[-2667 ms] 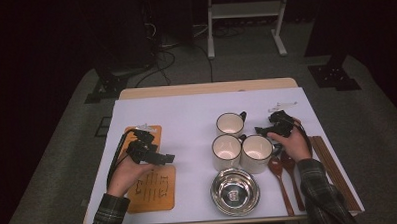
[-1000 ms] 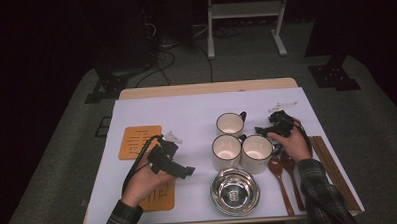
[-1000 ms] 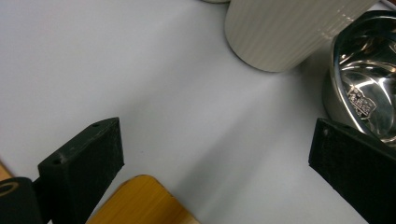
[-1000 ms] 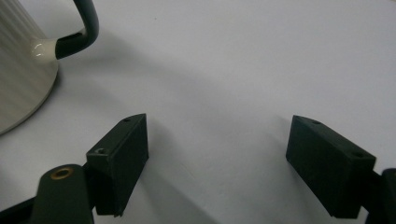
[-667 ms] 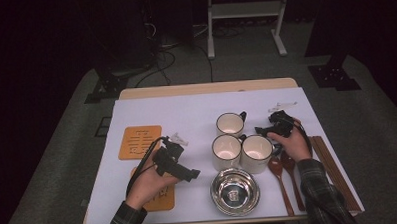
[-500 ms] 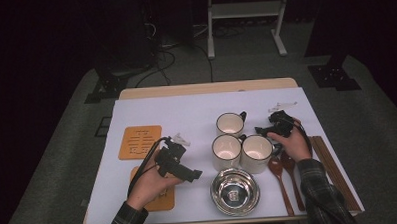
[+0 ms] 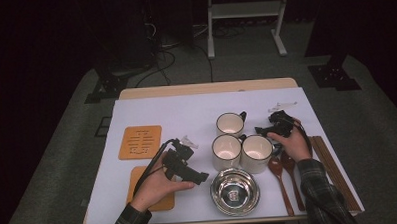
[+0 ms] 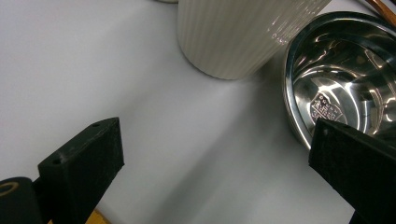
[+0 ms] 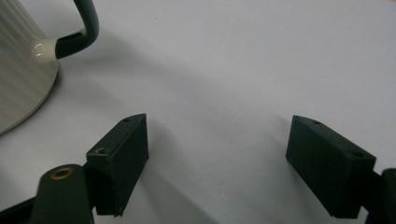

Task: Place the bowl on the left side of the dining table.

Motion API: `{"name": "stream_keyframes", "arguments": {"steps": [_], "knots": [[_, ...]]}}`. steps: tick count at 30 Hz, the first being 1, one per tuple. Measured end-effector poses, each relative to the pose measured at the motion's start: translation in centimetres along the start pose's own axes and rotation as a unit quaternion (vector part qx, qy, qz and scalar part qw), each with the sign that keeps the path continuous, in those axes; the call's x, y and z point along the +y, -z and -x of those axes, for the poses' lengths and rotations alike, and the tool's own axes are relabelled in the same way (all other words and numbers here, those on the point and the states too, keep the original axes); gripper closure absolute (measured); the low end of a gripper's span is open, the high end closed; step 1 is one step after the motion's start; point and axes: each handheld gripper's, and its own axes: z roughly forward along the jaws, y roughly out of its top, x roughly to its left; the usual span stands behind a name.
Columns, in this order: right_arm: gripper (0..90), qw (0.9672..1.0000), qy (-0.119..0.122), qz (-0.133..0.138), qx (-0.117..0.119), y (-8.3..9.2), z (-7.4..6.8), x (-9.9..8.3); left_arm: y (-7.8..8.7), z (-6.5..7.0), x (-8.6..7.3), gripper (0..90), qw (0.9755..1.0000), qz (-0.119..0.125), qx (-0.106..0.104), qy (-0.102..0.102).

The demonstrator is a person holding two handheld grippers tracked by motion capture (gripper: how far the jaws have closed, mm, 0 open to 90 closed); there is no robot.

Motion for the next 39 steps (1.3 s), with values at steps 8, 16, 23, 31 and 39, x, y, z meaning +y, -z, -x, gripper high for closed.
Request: {"name": "stream_keyframes", "arguments": {"steps": [8, 16, 23, 31, 39], "knots": [[19.3, 1.0, 0.0, 0.0, 0.0, 0.0, 0.0, 0.0, -0.7, 0.8, 0.4, 2.6, 1.0, -0.005, -0.005, -0.007], [19.4, 1.0, 0.0, 0.0, 0.0, 0.0, 0.0, 0.0, -1.7, 1.7, 0.6, 5.5, 0.9998, -0.011, -0.007, -0.016], [19.3, 1.0, 0.0, 0.0, 0.0, 0.0, 0.0, 0.0, -2.5, 2.4, 0.7, 5.5, 0.9993, -0.019, -0.02, -0.023], [19.3, 1.0, 0.0, 0.0, 0.0, 0.0, 0.0, 0.0, -3.2, 2.8, 0.9, 6.2, 0.9992, -0.029, -0.02, -0.018], [19.3, 1.0, 0.0, 0.0, -0.001, 0.0, 0.0, 0.0, -3.6, 3.0, 1.0, 15.0, 0.9991, -0.032, -0.015, -0.022]]}}
